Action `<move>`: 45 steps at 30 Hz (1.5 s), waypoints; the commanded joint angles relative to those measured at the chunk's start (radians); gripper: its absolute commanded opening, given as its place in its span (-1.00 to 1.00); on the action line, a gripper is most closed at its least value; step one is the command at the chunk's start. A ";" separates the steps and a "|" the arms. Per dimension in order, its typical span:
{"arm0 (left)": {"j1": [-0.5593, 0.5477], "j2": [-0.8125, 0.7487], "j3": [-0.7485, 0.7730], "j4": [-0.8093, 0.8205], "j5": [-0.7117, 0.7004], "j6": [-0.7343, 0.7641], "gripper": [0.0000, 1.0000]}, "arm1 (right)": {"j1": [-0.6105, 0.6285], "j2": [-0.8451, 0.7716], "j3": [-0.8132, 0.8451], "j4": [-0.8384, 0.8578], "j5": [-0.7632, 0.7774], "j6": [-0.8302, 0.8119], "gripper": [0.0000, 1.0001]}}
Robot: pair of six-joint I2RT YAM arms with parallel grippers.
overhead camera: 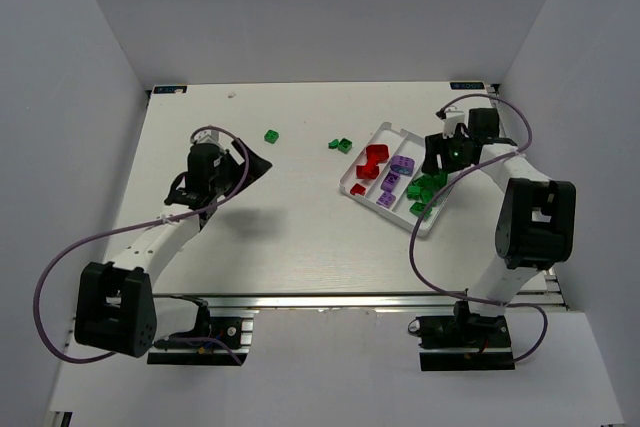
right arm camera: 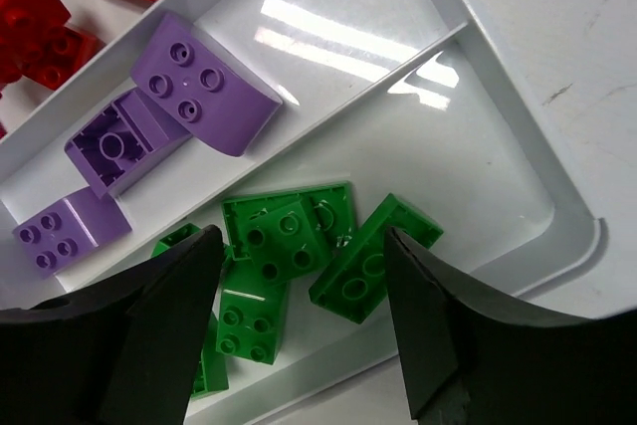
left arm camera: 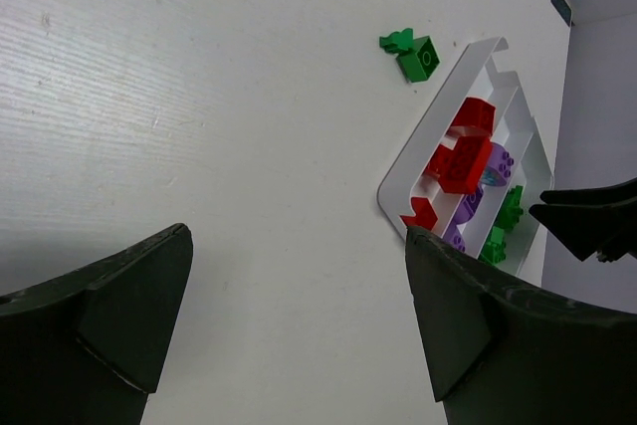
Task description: Sort the legos into containers by color
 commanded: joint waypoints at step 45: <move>-0.108 1.022 1.103 -0.398 -0.343 0.887 0.51 | -0.040 -0.509 -0.221 -0.011 -0.619 -0.338 0.79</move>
